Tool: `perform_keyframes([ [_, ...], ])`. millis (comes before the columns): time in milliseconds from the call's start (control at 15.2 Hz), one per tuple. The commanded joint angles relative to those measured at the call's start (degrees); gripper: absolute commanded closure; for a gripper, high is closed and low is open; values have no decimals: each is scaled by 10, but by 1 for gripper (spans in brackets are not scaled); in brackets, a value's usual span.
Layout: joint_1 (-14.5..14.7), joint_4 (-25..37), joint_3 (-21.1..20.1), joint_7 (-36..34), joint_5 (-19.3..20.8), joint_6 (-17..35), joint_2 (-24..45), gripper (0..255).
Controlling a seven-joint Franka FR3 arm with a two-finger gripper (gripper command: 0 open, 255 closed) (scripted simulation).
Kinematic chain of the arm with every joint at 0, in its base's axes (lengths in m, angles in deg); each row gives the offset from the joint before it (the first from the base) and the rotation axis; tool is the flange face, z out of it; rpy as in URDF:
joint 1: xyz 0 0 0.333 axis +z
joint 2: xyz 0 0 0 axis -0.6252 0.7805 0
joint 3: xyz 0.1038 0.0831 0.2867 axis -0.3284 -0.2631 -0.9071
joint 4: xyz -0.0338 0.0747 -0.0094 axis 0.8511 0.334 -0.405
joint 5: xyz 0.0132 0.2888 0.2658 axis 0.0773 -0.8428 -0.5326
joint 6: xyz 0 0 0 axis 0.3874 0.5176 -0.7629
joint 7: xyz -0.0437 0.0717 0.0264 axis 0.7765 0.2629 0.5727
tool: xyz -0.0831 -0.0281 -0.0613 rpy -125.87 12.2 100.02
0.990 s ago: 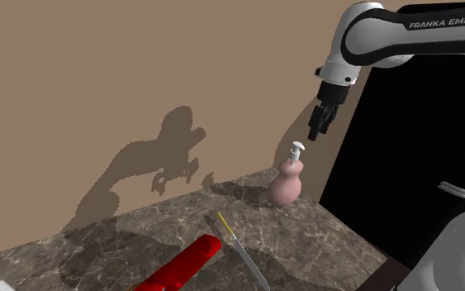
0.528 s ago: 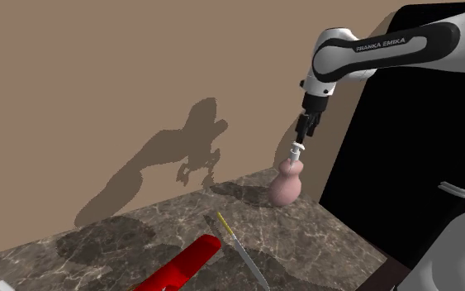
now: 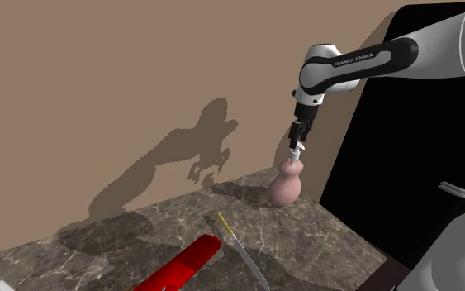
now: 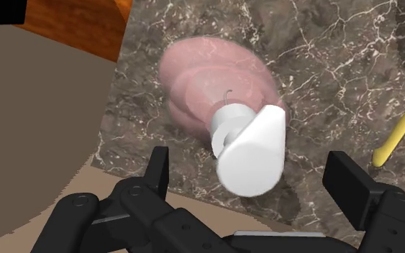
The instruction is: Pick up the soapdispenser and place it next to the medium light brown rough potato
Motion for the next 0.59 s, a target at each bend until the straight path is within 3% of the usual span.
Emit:
perform_keyframes([
  [0,0,-15,0,-1,0,19,4,0],
  [528,0,-24,0,0,-1,31,7,0],
])
